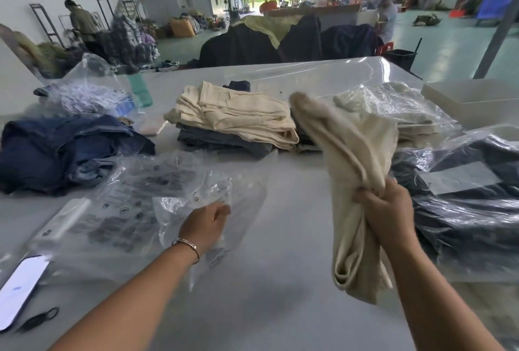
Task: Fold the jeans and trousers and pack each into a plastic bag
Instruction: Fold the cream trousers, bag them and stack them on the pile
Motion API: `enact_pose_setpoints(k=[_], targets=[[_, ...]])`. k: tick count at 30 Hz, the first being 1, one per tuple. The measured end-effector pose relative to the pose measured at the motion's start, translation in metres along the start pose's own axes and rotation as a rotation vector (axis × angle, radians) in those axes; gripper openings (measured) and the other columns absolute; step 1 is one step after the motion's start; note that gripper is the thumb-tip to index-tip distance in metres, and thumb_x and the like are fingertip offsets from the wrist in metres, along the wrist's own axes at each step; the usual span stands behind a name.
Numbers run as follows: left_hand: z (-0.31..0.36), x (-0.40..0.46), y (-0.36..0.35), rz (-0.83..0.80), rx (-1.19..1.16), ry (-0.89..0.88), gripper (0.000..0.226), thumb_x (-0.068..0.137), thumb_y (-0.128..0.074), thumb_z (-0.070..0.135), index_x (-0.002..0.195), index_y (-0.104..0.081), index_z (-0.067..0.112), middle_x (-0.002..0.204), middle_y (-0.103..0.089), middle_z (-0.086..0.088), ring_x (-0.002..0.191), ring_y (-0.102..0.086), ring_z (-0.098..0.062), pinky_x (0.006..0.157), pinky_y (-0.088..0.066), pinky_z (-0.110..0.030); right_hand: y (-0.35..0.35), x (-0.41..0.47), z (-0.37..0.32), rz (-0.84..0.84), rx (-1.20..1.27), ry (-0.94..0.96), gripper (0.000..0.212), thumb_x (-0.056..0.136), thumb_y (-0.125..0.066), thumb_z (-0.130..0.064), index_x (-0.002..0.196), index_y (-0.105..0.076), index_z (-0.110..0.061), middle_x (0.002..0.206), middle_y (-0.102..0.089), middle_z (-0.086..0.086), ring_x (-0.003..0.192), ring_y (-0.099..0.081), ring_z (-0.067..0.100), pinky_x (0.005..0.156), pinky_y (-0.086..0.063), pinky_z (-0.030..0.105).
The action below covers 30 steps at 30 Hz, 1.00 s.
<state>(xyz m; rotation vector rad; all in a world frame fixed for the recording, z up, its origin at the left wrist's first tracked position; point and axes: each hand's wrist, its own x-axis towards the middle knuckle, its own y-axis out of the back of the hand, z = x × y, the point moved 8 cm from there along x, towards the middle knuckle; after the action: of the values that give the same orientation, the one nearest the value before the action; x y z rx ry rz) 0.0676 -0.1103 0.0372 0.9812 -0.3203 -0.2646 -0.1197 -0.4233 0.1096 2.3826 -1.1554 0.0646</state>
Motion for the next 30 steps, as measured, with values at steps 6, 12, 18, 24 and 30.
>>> enact_pose_setpoints(k=[6, 12, 18, 24, 30], targets=[[0.013, -0.001, -0.018, -0.2, -0.192, 0.052, 0.028, 0.098, -0.046, 0.035, 0.087, -0.069, 0.025, 0.048, -0.054, 0.01, 0.042, -0.05, -0.003, 0.043, -0.037, -0.018, 0.004, -0.022, -0.075, -0.259, 0.285, 0.212, 0.036, 0.058, -0.065, -0.019, 0.091, -0.065, -0.035, 0.077, -0.07, -0.009, 0.072, -0.063, 0.01, 0.067, -0.051, 0.035], [0.003, 0.005, -0.013, -0.311, -0.843, 0.454, 0.03, 0.102, -0.039, 0.014, 0.087, -0.062, 0.005, 0.051, -0.058, 0.0, 0.041, -0.05, -0.009, 0.039, -0.04, -0.016, -0.058, -0.076, -0.049, -0.692, -0.088, 0.336, 0.037, 0.059, -0.061, -0.029, 0.096, -0.068, -0.029, 0.089, -0.066, -0.01, 0.081, -0.063, 0.011, 0.073, -0.048, 0.031], [0.008, 0.012, 0.008, -0.382, -0.961, 0.475, 0.026, 0.098, -0.044, 0.04, 0.106, -0.061, 0.021, 0.048, -0.037, 0.007, 0.037, -0.029, -0.006, 0.035, -0.021, -0.016, -0.091, -0.121, -0.021, -0.897, -0.504, 0.613, 0.061, 0.061, -0.045, -0.04, 0.12, -0.051, -0.055, 0.102, -0.057, -0.01, 0.09, -0.058, 0.01, 0.071, -0.044, 0.025], [0.069, 0.002, 0.012, -0.407, -0.217, -0.056, 0.027, 0.096, -0.047, 0.045, 0.099, -0.07, 0.03, 0.056, -0.047, 0.002, 0.045, -0.041, -0.007, 0.049, -0.036, -0.021, -0.105, -0.114, -0.016, -0.764, -0.551, 0.553, 0.062, 0.072, -0.052, -0.034, 0.127, -0.04, -0.061, 0.101, -0.053, -0.008, 0.095, -0.059, 0.017, 0.069, -0.037, 0.026], [0.079, -0.018, 0.041, 0.032, 0.135, -0.435, 0.033, 0.092, -0.057, 0.026, 0.125, -0.062, 0.026, 0.093, -0.058, 0.006, 0.085, -0.06, -0.017, 0.066, -0.043, -0.023, -0.087, -0.081, 0.005, -0.563, -0.498, 0.25, 0.041, 0.074, -0.058, -0.029, 0.11, -0.055, -0.048, 0.095, -0.059, -0.009, 0.092, -0.06, 0.018, 0.063, -0.034, 0.026]])
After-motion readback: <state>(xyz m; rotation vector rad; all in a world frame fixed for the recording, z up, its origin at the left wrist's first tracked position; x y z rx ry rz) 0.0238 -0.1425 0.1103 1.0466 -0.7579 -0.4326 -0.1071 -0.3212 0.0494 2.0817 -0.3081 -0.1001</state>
